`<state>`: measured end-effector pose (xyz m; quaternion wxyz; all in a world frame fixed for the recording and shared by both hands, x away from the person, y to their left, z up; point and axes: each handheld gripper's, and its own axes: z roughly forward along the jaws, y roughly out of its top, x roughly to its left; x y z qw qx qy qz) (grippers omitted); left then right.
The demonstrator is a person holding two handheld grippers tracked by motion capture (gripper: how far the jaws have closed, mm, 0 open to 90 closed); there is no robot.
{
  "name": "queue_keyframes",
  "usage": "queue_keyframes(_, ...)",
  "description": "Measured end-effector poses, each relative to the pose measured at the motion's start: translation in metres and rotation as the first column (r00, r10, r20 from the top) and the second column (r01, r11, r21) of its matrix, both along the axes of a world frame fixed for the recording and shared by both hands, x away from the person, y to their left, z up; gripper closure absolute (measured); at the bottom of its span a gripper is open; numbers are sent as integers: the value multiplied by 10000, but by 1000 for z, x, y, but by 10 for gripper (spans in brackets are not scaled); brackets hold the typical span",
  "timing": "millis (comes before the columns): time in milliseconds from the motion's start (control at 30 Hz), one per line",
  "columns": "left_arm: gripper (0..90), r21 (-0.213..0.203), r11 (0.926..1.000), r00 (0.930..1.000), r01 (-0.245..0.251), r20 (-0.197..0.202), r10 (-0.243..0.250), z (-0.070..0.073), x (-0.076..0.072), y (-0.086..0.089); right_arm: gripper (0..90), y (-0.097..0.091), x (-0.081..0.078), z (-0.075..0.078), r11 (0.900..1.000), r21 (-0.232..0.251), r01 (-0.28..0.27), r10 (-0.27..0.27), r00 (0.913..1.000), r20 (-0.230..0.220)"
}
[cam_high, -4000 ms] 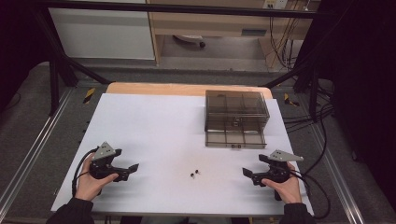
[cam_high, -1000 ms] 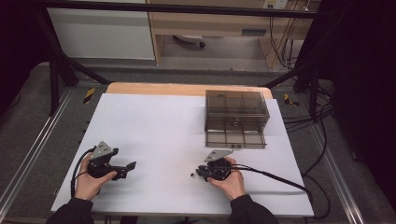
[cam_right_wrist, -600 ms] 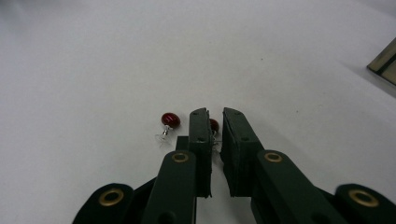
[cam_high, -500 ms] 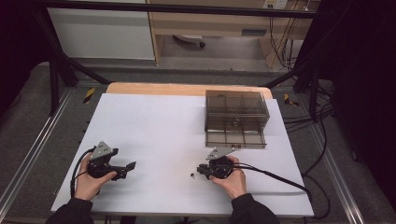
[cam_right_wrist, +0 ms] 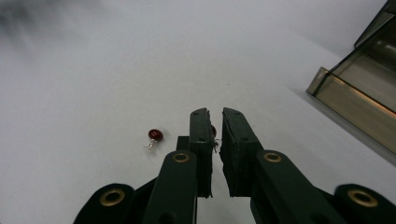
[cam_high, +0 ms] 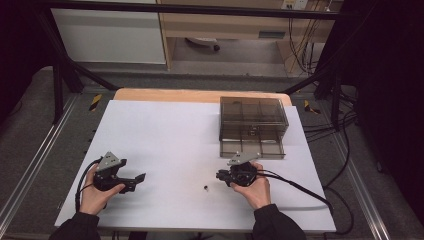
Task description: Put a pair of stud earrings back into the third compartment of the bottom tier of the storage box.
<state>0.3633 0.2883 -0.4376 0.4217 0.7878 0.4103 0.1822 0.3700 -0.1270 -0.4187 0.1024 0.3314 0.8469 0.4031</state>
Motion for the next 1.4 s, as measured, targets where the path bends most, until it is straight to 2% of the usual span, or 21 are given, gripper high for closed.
queue_keyframes(400,57,-21,10000,10000,-19,1,19,-1,0,-1,832,-28,5,9,9974,22,714,-714,9973,140)
queue_keyframes(733,57,9,10000,10000,6,-8,-6,0,0,0,833,-53,10,16,9906,32,1367,-1367,9902,270)
queue_keyframes(933,58,26,10000,10000,5,-13,-5,-1,0,0,833,-66,14,20,9852,66,1713,-1715,9848,294)
queue_keyframes(1167,58,32,10000,10000,5,-22,-5,-1,0,0,833,-82,23,24,9751,21,2219,-2218,9744,363)
queue_keyframes(1400,58,30,10000,10000,0,-29,0,-1,1,0,833,-91,30,24,9670,-34,2549,-2547,9664,351)
